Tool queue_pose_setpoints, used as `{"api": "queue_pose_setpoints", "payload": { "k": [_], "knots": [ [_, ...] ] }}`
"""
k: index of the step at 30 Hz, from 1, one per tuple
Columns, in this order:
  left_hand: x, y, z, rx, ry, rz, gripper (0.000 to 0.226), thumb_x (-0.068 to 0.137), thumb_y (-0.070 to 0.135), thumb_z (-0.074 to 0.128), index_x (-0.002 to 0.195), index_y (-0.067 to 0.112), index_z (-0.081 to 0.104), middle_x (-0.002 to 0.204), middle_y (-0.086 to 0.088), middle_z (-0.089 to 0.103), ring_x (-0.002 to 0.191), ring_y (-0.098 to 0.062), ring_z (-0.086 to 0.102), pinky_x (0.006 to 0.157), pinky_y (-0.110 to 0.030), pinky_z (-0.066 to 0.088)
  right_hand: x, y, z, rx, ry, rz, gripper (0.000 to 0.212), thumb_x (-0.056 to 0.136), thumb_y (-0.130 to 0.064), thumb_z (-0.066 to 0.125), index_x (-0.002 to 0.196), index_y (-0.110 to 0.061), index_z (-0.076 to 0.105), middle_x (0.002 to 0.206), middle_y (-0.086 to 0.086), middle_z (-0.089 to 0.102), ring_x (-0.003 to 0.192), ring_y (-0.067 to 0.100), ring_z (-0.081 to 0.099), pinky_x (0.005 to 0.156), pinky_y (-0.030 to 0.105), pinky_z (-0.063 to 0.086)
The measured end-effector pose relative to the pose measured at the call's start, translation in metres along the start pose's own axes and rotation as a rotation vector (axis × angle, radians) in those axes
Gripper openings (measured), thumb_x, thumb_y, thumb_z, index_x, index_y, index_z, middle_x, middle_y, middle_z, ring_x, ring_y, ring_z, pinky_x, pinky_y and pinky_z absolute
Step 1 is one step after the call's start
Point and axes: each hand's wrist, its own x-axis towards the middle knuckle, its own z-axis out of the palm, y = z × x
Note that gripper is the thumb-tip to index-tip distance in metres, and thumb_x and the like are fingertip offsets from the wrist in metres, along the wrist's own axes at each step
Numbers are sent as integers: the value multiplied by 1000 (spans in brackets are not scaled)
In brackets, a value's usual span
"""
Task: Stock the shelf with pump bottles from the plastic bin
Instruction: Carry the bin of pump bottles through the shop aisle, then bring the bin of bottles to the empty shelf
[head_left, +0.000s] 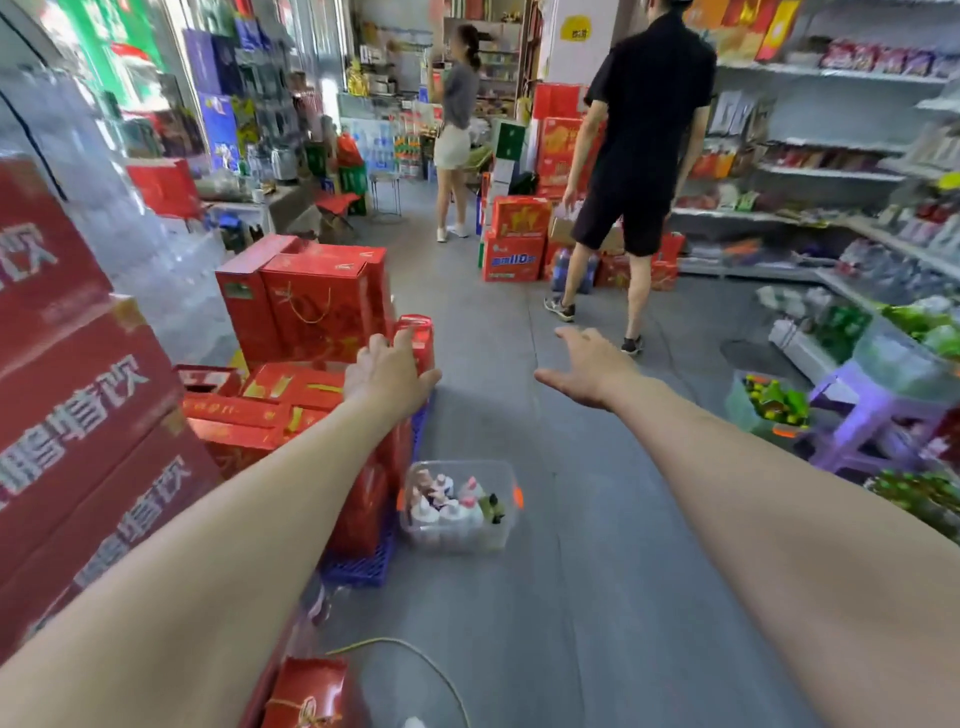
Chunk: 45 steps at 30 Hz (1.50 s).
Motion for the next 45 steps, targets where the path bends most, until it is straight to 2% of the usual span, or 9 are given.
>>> {"api": "queue_pose_setpoints", "payload": {
  "k": [6, 9, 18, 26, 30, 33, 37, 41, 45],
  "knots": [
    [141, -19, 75, -17, -54, -21, 73, 89, 53, 58, 146, 15, 32, 135, -20, 46, 125, -43, 47, 101, -49, 42, 150, 11, 43, 4, -45, 11, 77, 90, -57, 59, 153, -22, 30, 152, 13, 37, 135, 35, 45, 107, 43, 40],
    [227, -32, 114, -39, -84, -42, 67, 89, 51, 59, 141, 13, 37, 133, -21, 47, 124, -44, 47, 101, -48, 41, 236, 15, 73, 14, -87, 40, 77, 91, -56, 60, 153, -21, 31, 152, 14, 37, 136, 34, 44, 107, 42, 39],
    [400, -70, 246, -72, -369, -202, 62, 91, 50, 60, 133, 8, 43, 132, -24, 48, 123, -45, 48, 101, -48, 40, 424, 43, 185, 36, -351, 153, 79, 89, -62, 57, 152, -22, 31, 153, 11, 36, 137, 32, 44, 107, 45, 41],
    [416, -112, 403, -144, -614, -398, 50, 94, 36, 60, 127, 0, 48, 124, -29, 53, 116, -45, 52, 96, -45, 40, 511, 103, 328, 85, -635, 210, 77, 90, -58, 58, 151, -18, 35, 152, 14, 38, 137, 34, 43, 110, 45, 40],
    [411, -144, 490, -226, -728, -563, 60, 91, 50, 61, 132, 7, 49, 119, -22, 61, 111, -40, 56, 88, -38, 42, 527, 134, 414, 136, -791, 252, 76, 89, -53, 64, 150, -15, 38, 150, 15, 43, 136, 31, 44, 108, 38, 39],
    [413, -170, 553, -235, -735, -639, 62, 91, 48, 61, 137, 9, 46, 118, -19, 63, 108, -40, 57, 81, -36, 40, 534, 164, 483, 181, -844, 290, 78, 88, -54, 65, 148, -10, 41, 149, 13, 48, 133, 29, 49, 106, 36, 41],
    [418, -207, 633, -240, -659, -705, 56, 94, 35, 63, 141, 8, 47, 127, -20, 61, 115, -40, 56, 91, -39, 42, 534, 201, 580, 200, -855, 340, 73, 88, -49, 68, 144, -6, 47, 143, 15, 54, 128, 30, 55, 101, 36, 43],
    [409, -246, 707, -230, -603, -781, 48, 95, 29, 62, 138, 12, 49, 123, -19, 62, 112, -39, 57, 92, -41, 43, 521, 233, 669, 213, -842, 393, 70, 89, -47, 68, 142, -6, 49, 140, 16, 56, 126, 31, 56, 102, 39, 44],
    [391, -283, 757, -177, -554, -921, 70, 92, 39, 63, 149, 10, 34, 144, -22, 46, 130, -41, 45, 107, -45, 35, 503, 249, 728, 322, -721, 544, 73, 87, -43, 73, 143, -7, 45, 139, 15, 55, 124, 33, 55, 101, 45, 46]
  ]
}}
